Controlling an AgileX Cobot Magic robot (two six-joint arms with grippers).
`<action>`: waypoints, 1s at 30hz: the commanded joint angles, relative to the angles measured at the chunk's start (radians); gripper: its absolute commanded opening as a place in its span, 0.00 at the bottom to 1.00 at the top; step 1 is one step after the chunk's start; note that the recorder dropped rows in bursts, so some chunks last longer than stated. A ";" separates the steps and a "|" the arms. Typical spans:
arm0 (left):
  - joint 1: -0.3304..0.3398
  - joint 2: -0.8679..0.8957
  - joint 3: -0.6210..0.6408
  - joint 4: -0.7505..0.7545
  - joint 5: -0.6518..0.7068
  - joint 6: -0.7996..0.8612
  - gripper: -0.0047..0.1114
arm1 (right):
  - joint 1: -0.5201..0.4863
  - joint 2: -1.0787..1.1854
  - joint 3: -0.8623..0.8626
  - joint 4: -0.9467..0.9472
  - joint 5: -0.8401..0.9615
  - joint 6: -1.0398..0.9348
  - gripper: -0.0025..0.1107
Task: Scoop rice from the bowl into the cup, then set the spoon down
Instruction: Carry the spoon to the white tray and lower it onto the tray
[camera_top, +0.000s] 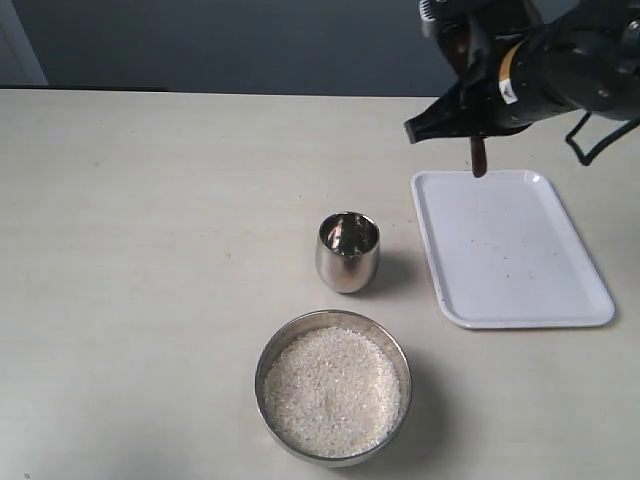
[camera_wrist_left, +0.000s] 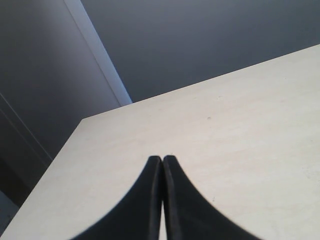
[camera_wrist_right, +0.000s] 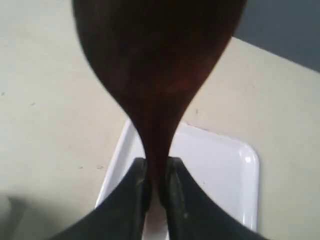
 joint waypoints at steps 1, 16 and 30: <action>-0.006 -0.005 -0.002 -0.004 -0.005 -0.006 0.04 | -0.112 -0.006 -0.006 0.126 -0.002 0.003 0.01; -0.006 -0.005 -0.002 -0.004 -0.003 -0.006 0.04 | -0.219 0.160 -0.006 0.397 -0.040 -0.190 0.02; -0.006 -0.005 -0.002 -0.004 -0.003 -0.006 0.04 | -0.263 0.237 -0.010 0.533 0.075 -0.312 0.26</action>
